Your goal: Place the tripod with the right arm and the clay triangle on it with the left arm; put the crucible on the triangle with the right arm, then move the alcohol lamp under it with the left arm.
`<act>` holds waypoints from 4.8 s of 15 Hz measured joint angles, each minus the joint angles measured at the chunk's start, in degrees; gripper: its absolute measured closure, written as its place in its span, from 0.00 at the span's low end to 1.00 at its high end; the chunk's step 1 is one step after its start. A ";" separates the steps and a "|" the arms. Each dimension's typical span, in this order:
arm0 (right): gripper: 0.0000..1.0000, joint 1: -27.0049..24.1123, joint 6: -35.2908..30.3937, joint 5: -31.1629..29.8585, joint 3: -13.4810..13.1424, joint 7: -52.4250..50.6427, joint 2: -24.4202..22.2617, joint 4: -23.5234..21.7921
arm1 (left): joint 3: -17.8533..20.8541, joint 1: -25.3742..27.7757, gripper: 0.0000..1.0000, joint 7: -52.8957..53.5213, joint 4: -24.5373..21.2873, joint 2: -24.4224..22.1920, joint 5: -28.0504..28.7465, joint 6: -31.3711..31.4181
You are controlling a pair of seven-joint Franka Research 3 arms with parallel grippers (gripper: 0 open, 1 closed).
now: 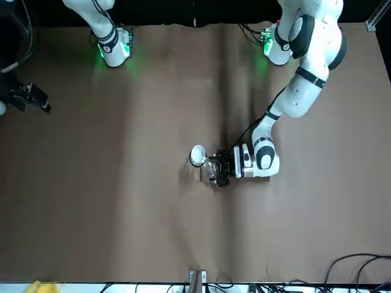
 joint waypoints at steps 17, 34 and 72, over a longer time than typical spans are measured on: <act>0.00 0.00 0.17 0.00 0.00 0.00 -0.02 0.00 | 0.11 4.94 0.00 1.55 -5.61 -3.24 0.05 -0.09; 0.00 0.00 0.18 0.00 0.00 0.00 -0.02 0.00 | -0.12 5.72 0.67 1.44 -4.74 -5.18 0.21 -0.09; 0.00 0.00 0.79 0.00 -0.01 0.00 -0.03 0.00 | 0.08 -0.07 0.70 -0.06 -4.64 -4.00 -5.82 0.86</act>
